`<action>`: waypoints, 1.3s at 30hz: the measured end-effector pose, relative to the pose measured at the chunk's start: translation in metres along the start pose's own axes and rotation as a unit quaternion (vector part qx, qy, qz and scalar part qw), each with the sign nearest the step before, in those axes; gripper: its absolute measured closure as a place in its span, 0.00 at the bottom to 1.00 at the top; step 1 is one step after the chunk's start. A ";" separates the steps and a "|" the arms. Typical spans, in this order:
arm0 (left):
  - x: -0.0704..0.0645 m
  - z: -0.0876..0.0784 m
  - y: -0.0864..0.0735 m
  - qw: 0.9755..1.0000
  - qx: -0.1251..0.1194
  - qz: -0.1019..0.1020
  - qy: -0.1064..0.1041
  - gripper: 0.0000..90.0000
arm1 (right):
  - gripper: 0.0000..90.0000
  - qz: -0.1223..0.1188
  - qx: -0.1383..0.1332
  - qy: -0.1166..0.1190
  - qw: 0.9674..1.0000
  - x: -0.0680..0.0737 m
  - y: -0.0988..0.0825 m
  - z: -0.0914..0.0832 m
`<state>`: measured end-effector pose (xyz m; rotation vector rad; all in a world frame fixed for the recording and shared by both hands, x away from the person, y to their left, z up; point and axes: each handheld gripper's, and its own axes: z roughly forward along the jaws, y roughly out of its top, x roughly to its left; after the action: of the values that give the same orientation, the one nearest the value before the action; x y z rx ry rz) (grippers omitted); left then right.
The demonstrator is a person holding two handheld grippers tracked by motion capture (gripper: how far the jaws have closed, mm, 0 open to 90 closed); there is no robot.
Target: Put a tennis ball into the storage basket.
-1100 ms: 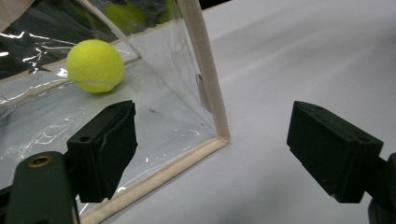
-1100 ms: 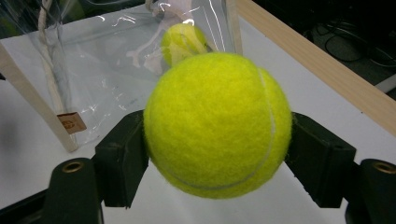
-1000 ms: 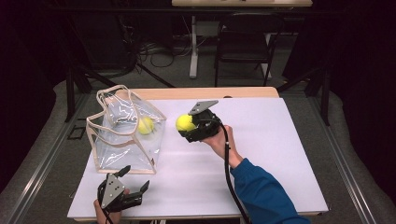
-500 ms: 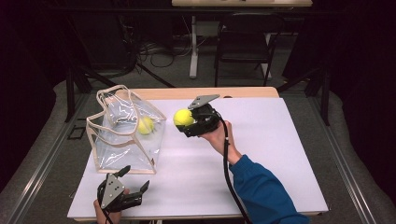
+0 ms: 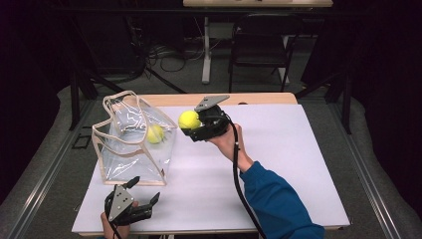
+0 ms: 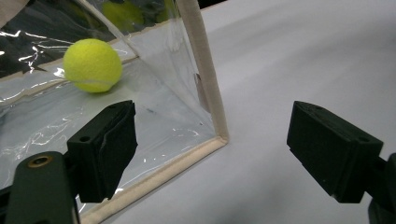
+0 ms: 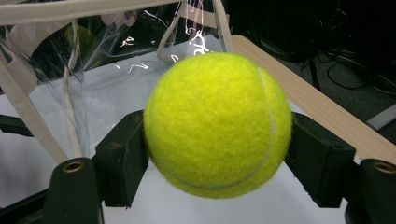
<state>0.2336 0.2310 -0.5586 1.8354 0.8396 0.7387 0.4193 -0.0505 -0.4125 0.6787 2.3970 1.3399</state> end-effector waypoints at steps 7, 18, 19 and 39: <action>-0.001 -0.002 0.001 1.000 -0.004 0.003 0.000 0.18 | 0.29 0.006 -0.003 -0.001 1.000 -0.001 0.004 0.005; -0.001 -0.001 0.001 1.000 -0.003 0.004 -0.001 0.18 | 0.29 0.003 -0.004 -0.002 1.000 -0.003 0.014 0.012; -0.001 -0.001 0.001 1.000 -0.005 0.005 0.000 0.18 | 0.29 0.001 -0.004 -0.005 1.000 -0.002 0.016 0.013; 0.000 -0.001 0.001 1.000 -0.001 0.005 -0.001 0.18 | 0.29 -0.022 -0.004 -0.014 1.000 0.004 0.040 0.020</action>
<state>0.2332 0.2315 -0.5572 1.8404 0.8274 0.7432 0.4361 -0.0158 -0.3887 0.6349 2.3698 1.3137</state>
